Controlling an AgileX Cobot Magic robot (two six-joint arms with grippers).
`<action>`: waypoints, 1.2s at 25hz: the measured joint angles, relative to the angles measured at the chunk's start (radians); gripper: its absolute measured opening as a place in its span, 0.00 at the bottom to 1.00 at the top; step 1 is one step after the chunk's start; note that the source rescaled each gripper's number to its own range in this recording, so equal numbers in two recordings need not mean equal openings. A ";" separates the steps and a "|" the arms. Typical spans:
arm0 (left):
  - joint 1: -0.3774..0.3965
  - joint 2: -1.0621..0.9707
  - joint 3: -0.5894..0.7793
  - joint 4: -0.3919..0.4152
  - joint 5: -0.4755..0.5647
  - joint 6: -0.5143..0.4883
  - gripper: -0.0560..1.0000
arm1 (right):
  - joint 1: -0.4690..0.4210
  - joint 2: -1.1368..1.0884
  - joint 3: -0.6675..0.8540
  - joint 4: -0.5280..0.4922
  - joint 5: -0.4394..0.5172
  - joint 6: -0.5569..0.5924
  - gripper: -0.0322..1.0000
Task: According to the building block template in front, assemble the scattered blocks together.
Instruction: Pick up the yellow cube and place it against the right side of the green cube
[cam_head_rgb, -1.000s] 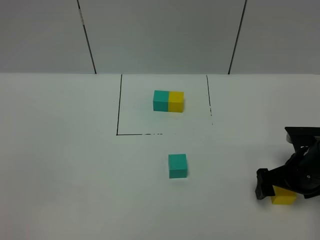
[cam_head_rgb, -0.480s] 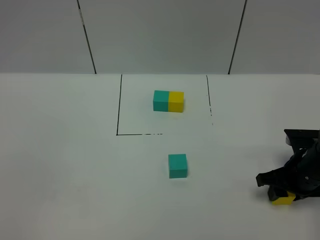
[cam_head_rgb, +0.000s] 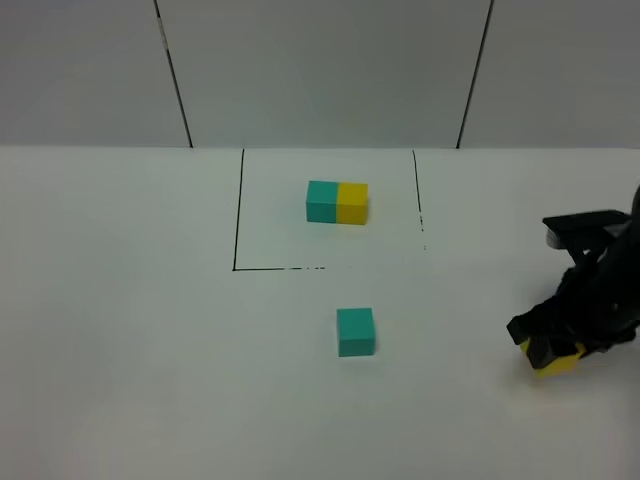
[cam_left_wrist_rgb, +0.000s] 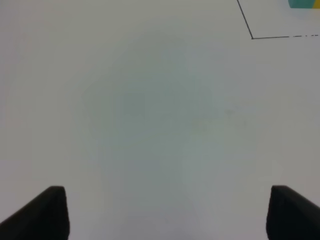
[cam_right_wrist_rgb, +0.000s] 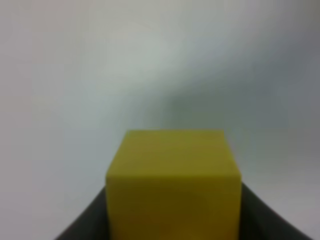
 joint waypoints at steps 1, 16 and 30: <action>0.000 0.000 0.000 0.000 0.000 0.000 0.88 | 0.016 -0.006 -0.037 -0.006 0.030 -0.065 0.05; 0.000 0.000 0.000 0.000 0.000 0.000 0.88 | 0.322 0.141 -0.332 -0.235 0.148 -0.784 0.05; 0.000 0.000 0.000 0.000 0.000 0.000 0.88 | 0.382 0.422 -0.635 -0.206 0.268 -0.874 0.05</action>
